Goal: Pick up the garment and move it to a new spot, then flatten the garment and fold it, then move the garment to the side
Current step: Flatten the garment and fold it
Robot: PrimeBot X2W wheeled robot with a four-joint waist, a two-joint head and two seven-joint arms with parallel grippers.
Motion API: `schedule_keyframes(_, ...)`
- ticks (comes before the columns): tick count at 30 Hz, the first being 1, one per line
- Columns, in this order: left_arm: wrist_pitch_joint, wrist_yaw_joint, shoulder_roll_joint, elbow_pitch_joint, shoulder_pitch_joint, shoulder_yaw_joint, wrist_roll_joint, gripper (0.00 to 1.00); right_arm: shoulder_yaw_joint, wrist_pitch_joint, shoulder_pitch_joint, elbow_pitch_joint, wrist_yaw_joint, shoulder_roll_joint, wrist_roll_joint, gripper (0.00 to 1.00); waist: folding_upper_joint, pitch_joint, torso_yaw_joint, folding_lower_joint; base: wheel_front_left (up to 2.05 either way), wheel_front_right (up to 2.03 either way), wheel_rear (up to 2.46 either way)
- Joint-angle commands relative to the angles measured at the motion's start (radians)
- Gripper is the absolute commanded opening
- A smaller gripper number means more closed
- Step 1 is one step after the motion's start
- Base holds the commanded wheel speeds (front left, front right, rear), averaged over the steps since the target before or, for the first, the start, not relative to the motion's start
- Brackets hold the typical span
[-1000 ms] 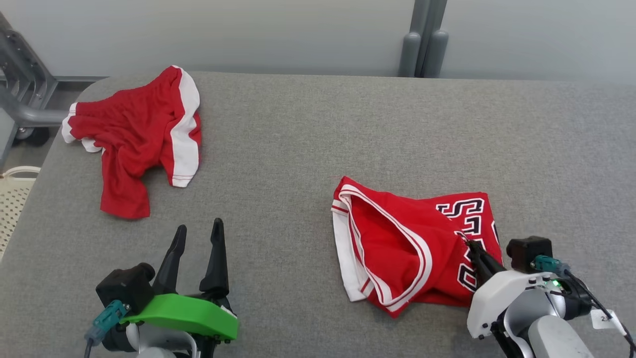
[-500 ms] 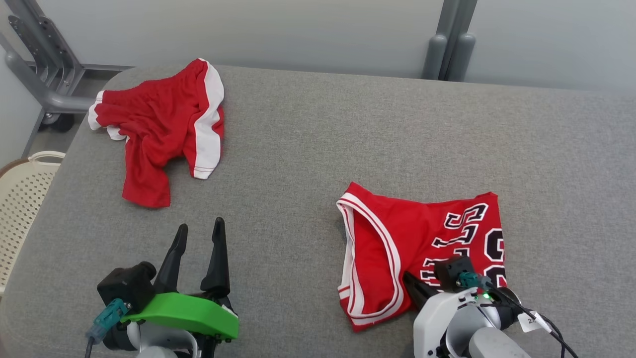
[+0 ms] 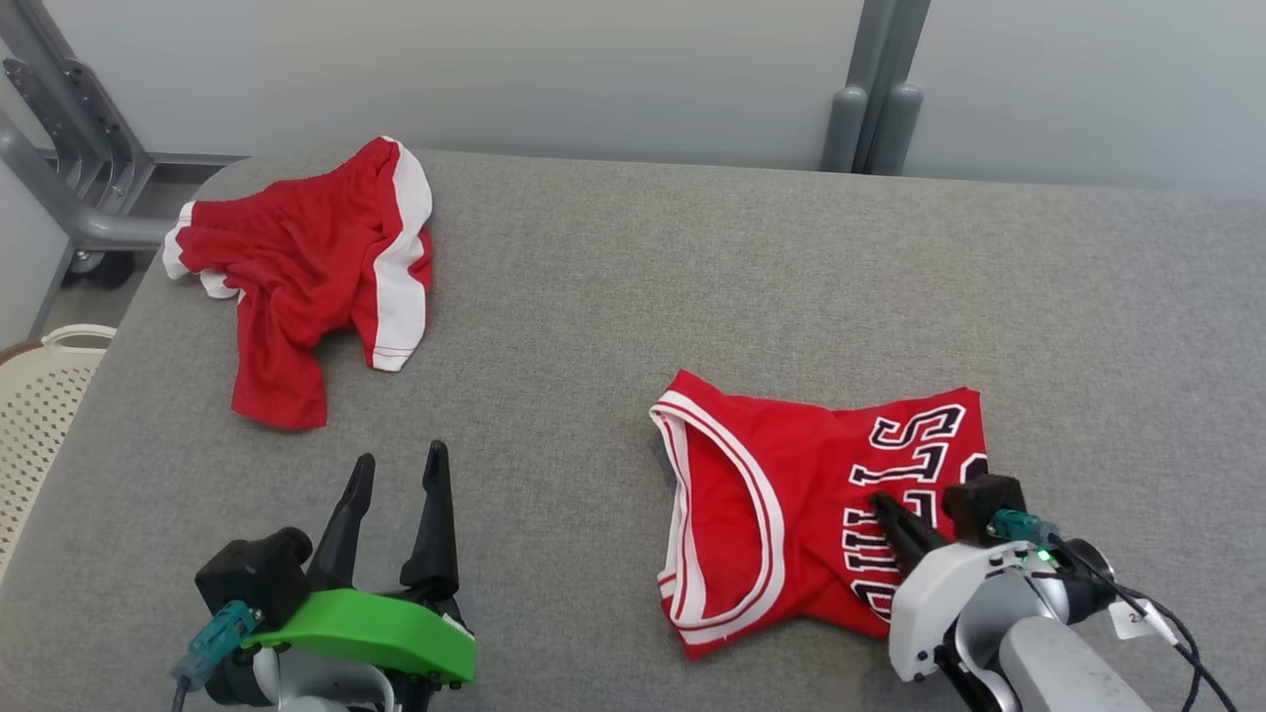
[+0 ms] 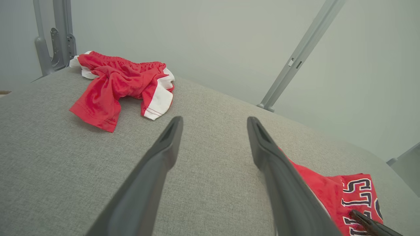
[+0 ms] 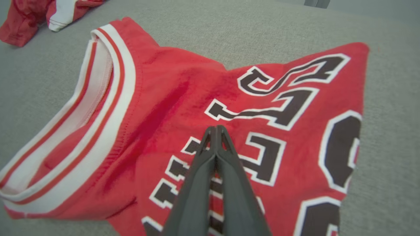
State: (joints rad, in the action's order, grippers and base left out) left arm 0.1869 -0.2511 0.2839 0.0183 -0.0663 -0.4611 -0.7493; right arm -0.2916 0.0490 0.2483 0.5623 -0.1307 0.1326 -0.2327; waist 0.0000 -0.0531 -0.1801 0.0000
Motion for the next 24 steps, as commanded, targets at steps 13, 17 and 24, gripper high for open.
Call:
schedule_keyframes(13,0.003,-0.008,0.014,0.01,0.006,0.003,-0.008,1.0,0.15,-0.017,-0.018,-0.059,0.0,0.021,0.03,0.0,0.0,-0.001,0.035,0.0,0.0,0.0,0.0)
schedule_keyframes(17,0.005,-0.009,0.017,0.01,0.006,0.005,-0.01,1.0,0.186,-0.014,-0.022,-0.085,0.0,0.023,0.024,0.0,0.0,0.002,0.041,0.0,0.0,0.0,0.0)
schedule_keyframes(24,0.008,-0.014,0.019,0.01,0.012,0.007,-0.01,1.0,0.229,-0.03,-0.036,-0.147,0.0,0.033,0.03,0.99,0.0,0.019,0.059,0.0,0.0,0.0,0.0)
